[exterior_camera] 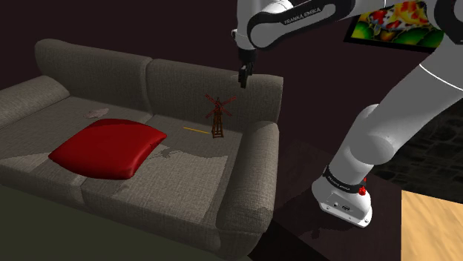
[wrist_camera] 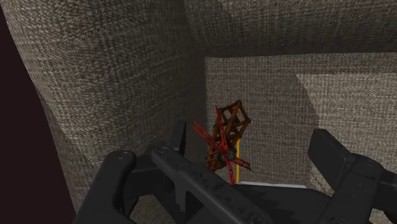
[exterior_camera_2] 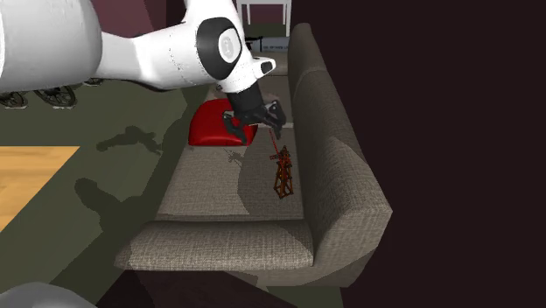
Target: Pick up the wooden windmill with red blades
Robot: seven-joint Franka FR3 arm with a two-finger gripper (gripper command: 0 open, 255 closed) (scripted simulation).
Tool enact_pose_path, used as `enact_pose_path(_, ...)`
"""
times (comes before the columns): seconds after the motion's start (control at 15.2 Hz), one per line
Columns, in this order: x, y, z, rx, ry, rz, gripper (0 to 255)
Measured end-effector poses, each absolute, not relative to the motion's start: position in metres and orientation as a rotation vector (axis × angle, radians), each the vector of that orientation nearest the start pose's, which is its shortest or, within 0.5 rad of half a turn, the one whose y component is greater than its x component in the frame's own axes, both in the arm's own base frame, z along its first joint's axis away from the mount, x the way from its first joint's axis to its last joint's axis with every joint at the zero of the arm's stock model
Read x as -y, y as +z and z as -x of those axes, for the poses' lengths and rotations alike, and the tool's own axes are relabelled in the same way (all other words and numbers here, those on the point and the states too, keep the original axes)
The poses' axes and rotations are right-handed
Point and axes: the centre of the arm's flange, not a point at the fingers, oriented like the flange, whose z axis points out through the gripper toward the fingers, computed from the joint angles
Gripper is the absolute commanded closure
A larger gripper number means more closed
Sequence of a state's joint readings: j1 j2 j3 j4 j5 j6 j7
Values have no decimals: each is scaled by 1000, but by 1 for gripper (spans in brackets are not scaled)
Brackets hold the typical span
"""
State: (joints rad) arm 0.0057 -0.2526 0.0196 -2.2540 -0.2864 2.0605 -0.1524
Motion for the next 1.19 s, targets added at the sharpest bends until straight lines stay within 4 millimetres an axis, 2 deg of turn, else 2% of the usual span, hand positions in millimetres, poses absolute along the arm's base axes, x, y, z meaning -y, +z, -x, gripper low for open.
enact_pose_path(0.79,-10,359,-596,755,28,3424,0)
enact_pose_path(0.99,-12,330,-619,810,52,3433,0)
enact_pose_path(1.19,-10,314,-627,822,58,3436,0)
